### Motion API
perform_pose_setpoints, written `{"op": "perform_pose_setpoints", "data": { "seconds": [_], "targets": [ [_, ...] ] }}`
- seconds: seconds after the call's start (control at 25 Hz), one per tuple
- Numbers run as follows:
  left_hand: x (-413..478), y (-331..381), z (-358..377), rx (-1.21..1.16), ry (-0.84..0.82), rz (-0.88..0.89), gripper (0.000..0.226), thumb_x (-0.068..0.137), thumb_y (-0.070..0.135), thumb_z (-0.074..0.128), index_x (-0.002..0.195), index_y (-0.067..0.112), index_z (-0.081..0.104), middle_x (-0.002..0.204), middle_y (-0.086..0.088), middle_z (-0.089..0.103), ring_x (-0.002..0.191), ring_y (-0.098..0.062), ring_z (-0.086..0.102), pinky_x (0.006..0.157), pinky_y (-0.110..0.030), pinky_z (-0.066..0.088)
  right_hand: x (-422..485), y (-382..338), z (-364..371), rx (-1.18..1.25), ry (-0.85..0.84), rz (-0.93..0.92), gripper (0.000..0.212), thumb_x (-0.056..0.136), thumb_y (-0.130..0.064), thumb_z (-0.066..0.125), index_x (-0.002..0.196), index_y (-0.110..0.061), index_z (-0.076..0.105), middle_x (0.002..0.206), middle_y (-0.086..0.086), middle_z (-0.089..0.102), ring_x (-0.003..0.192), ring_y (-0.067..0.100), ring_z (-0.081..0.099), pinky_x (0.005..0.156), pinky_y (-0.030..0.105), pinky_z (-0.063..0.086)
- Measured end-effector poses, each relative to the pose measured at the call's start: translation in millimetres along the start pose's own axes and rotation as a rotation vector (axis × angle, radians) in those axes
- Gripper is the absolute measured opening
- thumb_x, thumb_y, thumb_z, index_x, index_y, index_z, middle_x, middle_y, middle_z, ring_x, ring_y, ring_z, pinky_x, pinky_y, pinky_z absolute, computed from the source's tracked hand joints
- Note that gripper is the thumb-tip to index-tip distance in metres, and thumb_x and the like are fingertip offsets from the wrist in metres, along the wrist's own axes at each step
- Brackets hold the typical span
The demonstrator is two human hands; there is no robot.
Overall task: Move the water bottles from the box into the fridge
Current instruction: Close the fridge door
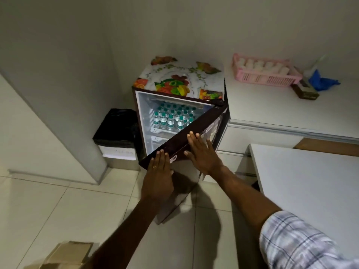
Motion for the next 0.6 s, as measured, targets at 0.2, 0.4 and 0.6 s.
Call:
{"op": "perform_pose_setpoints", "data": {
  "seconds": [0.2, 0.4, 0.6],
  "targets": [
    [60, -77, 2, 0.037, -0.035, -0.014, 0.063, 0.101, 0.026, 0.042, 0.153, -0.002, 0.021, 0.161, -0.021, 0.019, 0.151, -0.034, 0.013, 0.123, -0.047, 0.012, 61, -33, 5, -0.062, -0.042, 0.051, 0.067, 0.106, -0.052, 0.013, 0.16, -0.019, -0.008, 0.168, -0.001, -0.011, 0.155, 0.02, -0.011, 0.126, 0.051, -0.003],
    [136, -147, 3, 0.02, -0.051, 0.04, 0.064, 0.104, 0.033, 0.032, 0.155, 0.0, 0.01, 0.163, -0.02, 0.005, 0.152, -0.033, 0.001, 0.121, -0.043, -0.001, 127, -48, 7, -0.116, -0.075, 0.046, 0.069, 0.107, -0.049, 0.02, 0.16, -0.016, -0.009, 0.168, 0.003, -0.013, 0.156, 0.023, -0.009, 0.125, 0.053, 0.0],
    [208, -199, 11, -0.032, -0.06, 0.116, 0.066, 0.104, 0.033, 0.039, 0.155, 0.001, 0.011, 0.164, -0.018, 0.004, 0.152, -0.031, 0.0, 0.123, -0.043, 0.002, 182, -43, 12, -0.075, -0.006, -0.014, 0.071, 0.106, -0.047, 0.028, 0.16, -0.016, -0.005, 0.169, 0.002, -0.009, 0.156, 0.023, -0.008, 0.126, 0.053, 0.001]
  ]
}}
Point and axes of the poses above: each hand's wrist, its own x-axis towards the middle knuckle, its own z-axis out of the palm, y = z × x, the point moved 3 cm from there along x, towards the middle knuckle
